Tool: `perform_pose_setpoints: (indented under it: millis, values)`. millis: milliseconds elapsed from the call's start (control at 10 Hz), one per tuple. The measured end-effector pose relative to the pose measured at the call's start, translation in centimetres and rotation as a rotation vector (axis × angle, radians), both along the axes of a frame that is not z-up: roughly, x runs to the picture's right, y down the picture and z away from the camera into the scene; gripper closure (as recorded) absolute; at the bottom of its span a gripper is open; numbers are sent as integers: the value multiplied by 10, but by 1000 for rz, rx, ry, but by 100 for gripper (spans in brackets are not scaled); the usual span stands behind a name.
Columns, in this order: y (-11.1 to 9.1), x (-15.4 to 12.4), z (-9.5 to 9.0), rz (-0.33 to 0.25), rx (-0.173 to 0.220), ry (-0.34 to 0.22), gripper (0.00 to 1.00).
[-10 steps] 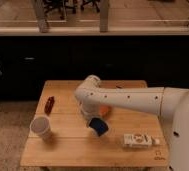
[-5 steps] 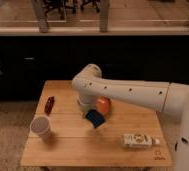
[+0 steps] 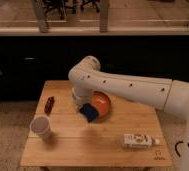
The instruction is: Place the white sponge in the ceramic cup
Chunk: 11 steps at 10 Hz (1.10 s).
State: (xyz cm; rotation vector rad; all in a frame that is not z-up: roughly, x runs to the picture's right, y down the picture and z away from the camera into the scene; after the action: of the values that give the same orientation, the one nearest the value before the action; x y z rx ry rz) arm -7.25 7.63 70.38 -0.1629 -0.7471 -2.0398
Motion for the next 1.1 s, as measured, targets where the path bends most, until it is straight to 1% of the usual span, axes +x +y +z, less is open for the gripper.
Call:
perform_pose_setpoints:
  millis: [200,400,700,900,1100]
  values:
    - [-7,-12,-8,-1,11,-37,100]
    - [-9,-29,-13,-11,13,-79,100]
    - [-13,-47,-23,-20,20,-125,100]
    - [-14,-62,-29,-27,35,-158,100]
    - [-16,-84,-35,-38,59,-200,100]
